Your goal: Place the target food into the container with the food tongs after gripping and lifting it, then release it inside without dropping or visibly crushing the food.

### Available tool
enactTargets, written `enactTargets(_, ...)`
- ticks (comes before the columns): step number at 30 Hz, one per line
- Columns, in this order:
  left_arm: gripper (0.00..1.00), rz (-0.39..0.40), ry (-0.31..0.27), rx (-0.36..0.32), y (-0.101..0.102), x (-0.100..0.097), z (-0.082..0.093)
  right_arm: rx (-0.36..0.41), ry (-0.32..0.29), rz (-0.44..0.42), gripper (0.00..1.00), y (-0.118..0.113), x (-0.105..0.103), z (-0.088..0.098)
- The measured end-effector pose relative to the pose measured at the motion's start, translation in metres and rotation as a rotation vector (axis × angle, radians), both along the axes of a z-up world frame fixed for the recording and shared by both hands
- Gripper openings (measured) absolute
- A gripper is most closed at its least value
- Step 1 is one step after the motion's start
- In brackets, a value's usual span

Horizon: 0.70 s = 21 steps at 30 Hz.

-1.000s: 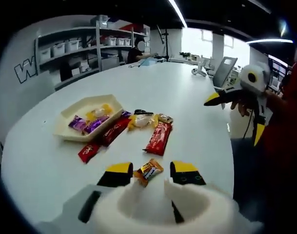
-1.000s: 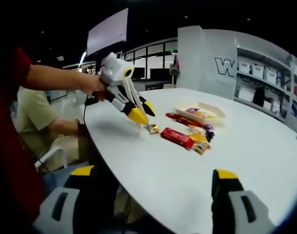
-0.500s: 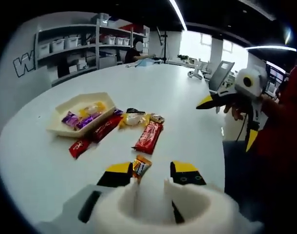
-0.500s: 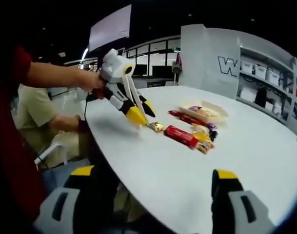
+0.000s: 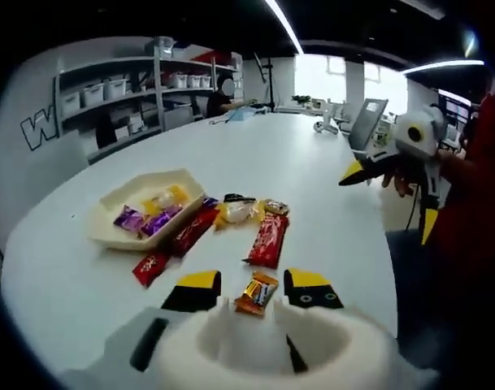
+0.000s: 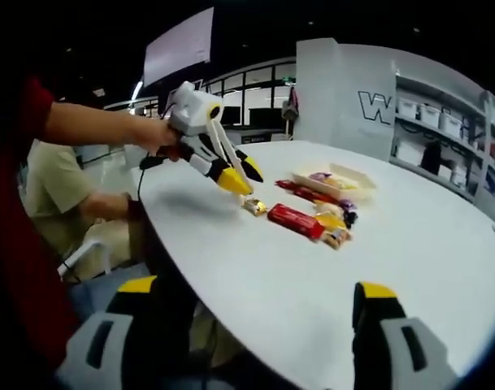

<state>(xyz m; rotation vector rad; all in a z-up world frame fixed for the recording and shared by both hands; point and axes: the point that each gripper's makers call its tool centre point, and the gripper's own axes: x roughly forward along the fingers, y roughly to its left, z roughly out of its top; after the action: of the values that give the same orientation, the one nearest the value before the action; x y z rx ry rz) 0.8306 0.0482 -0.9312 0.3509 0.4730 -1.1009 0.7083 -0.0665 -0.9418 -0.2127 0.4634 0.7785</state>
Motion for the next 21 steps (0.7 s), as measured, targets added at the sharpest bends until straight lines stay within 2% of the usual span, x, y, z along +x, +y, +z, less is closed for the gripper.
enactTargets(4,0.30,-0.024,-0.018,0.028,-0.0035,0.0017,-0.0067,0.003,0.002,-0.007,0.98,-0.0028,0.0016,-0.0003)
enactTargets(8,0.30,-0.031,-0.009,0.011,-0.0068,0.0059,-0.0056,0.010,0.009,-0.018,0.98,-0.0071,0.0048,-0.0031)
enactTargets(13,0.29,-0.015,0.032,-0.005,-0.0077,0.0072,-0.0075,0.009,0.017,-0.018,0.98,-0.0069,0.0060,-0.0058)
enactTargets(21,0.26,-0.005,0.044,-0.029,-0.0069,0.0067,-0.0073,0.004,0.025,-0.007,0.97,-0.0045,0.0091,-0.0091)
